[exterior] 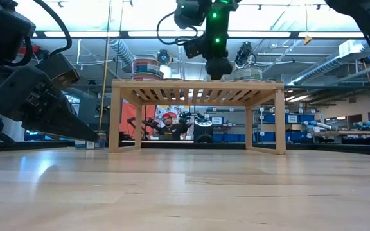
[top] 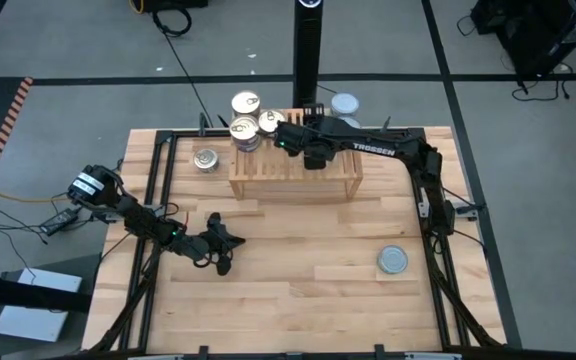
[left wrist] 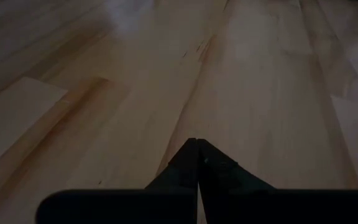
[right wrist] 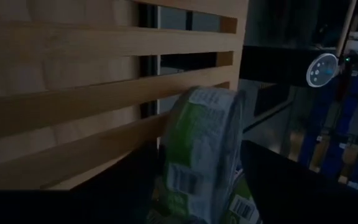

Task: Stack canned seafood by type on shelf
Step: Put the green tuna can on the shelf, then stack the blue-pink tuna can on top of the other blue tuna can on the shelf

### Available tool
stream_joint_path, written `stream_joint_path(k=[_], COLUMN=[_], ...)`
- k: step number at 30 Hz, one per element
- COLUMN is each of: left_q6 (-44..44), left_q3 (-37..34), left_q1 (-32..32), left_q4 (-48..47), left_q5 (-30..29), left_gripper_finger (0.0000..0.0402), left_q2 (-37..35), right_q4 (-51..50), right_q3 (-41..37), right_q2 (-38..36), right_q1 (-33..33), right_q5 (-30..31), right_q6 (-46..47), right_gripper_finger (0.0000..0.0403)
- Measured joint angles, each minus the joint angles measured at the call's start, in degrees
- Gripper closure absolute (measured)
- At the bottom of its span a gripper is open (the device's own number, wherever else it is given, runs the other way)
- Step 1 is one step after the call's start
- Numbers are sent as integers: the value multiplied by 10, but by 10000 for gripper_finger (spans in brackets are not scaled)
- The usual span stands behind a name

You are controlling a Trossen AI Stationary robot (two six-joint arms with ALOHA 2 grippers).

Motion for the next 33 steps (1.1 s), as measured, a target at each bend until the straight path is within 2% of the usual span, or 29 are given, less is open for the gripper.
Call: stream_joint_path(k=[5,9,14,18,21,26,32,33], left_q6=[0,0,0,0,1,2,3,3], left_q3=[0,0,0,0,0,0,0,0], left_q1=[0,0,0,0,0,0,0,0], left_q4=[0,0,0,0,0,0,0,1], left_q5=[0,0,0,10,11,13,14,14], left_gripper_finger=[395,395,395,395,395,395,395,395], left_q2=[0,0,0,0,0,0,0,0], right_q4=[-6,-19,-61,-139,-183,-177,-180,-176], right_q3=[0,9,54,132,196,163,161,161], right_q2=[-1,-1,-1,-1,-2,-64,-97,-101], right_q1=[4,12,28,54,66,71,70,70], right_q5=[-4,-11,-24,-36,-59,-114,-172,-182], right_q6=[1,0,18,59,95,135,170,170], right_gripper_finger=[123,109,112,133,164,250,378,390])
